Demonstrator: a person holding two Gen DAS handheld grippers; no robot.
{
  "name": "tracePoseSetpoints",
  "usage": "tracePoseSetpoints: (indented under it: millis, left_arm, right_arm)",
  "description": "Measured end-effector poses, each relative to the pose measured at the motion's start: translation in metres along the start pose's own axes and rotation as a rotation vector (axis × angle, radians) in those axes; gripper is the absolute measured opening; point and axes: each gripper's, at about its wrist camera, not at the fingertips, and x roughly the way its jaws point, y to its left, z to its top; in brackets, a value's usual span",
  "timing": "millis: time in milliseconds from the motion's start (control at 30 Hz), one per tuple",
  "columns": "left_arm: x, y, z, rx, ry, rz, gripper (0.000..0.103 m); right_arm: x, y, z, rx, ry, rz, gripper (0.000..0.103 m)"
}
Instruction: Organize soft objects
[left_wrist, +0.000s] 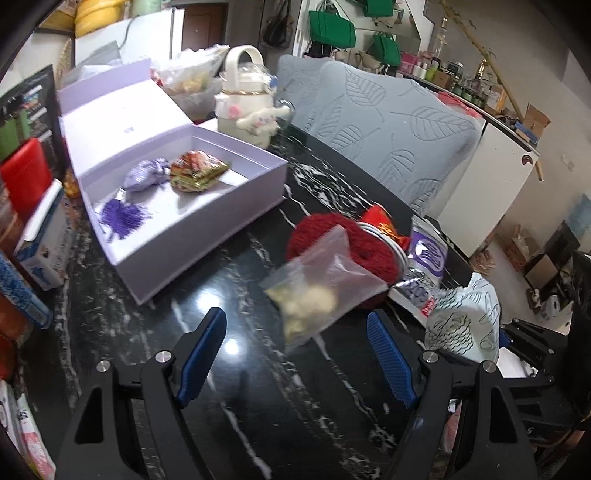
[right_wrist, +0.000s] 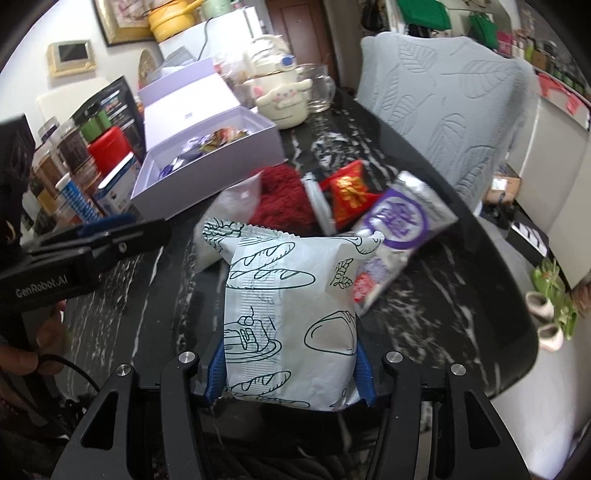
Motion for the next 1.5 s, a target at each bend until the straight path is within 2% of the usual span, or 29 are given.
tracePoseSetpoints:
  millis: [300,533,700,900,1033,1233,1500]
  left_arm:
    - [0.01,-0.006,0.014,-0.036,0.023,-0.036,0.079]
    - [0.022,-0.012,0.033,-0.031,0.025,-0.029,0.079]
    - [0.046,-0.011,0.041,-0.053,0.068,0.003,0.079]
    - [0.071,-0.005,0.037,-0.084,0.154,0.017,0.079]
    - [0.078,-0.002,0.031,-0.096,0.183,0.017,0.079]
    - [0.086,-0.003,0.028,-0.065,0.207,0.02,0.079]
    - [0.09,-0.007,0.027,-0.028,0.194,0.031,0.079]
  right_arm:
    - [-0.011,-0.025,-0.001,0.046,-0.029,-0.05,0.055]
    - [-0.012,-0.036,0.008,0.049,-0.042,-0.054,0.055]
    - [-0.01,-0.043,0.014,0.045,-0.049,-0.065,0.055]
    - [-0.006,-0.05,0.018,0.054,-0.04,-0.072,0.055]
    - [-0.003,-0.052,0.019,0.059,-0.032,-0.075,0.055]
    - [0.002,-0.052,0.017,0.054,-0.019,-0.068,0.055]
    - [0.005,-0.048,0.015,0.047,-0.015,-0.063,0.055]
